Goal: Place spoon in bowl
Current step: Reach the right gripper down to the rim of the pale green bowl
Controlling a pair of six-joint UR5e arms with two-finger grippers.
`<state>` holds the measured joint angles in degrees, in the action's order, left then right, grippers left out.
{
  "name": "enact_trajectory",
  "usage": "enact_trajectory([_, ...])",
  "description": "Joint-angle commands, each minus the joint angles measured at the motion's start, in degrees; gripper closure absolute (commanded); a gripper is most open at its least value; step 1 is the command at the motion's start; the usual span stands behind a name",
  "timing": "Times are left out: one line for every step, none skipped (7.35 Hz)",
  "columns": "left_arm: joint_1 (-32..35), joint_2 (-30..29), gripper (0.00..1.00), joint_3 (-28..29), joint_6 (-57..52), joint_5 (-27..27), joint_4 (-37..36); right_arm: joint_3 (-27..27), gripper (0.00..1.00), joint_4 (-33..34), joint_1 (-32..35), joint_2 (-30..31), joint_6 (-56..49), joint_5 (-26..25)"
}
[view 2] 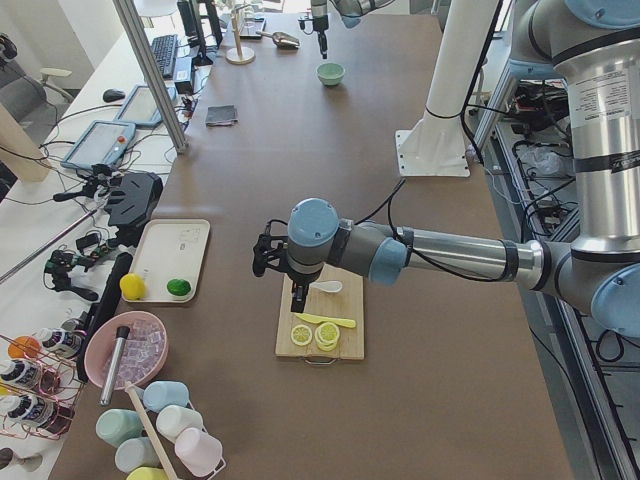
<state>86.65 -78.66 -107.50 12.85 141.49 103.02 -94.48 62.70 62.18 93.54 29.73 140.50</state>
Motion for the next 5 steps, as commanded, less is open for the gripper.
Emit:
enact_trajectory([0.0, -0.1, 0.02, -0.3, 0.1, -0.1, 0.0, -0.1, 0.19, -2.9, -2.8, 0.1, 2.9, -0.6])
enact_trajectory([0.0, -0.1, 0.02, -0.3, 0.1, -0.1, 0.0, 0.2, 0.22, -3.7, -4.2, 0.3, 2.8, -2.7])
enact_trajectory([0.0, -0.1, 0.02, -0.3, 0.1, -0.1, 0.0, 0.3, 0.25, -3.8, -5.7, 0.3, 2.9, -4.0])
enact_trajectory([0.0, -0.2, 0.02, -0.3, 0.1, -0.1, 0.0, 0.0, 0.43, -3.8, -5.8, 0.6, 2.9, -3.5])
enact_trajectory([0.0, -0.3, 0.02, -0.3, 0.1, -0.1, 0.0, -0.1, 0.8, -3.9, -5.8, 0.7, 2.8, -3.4])
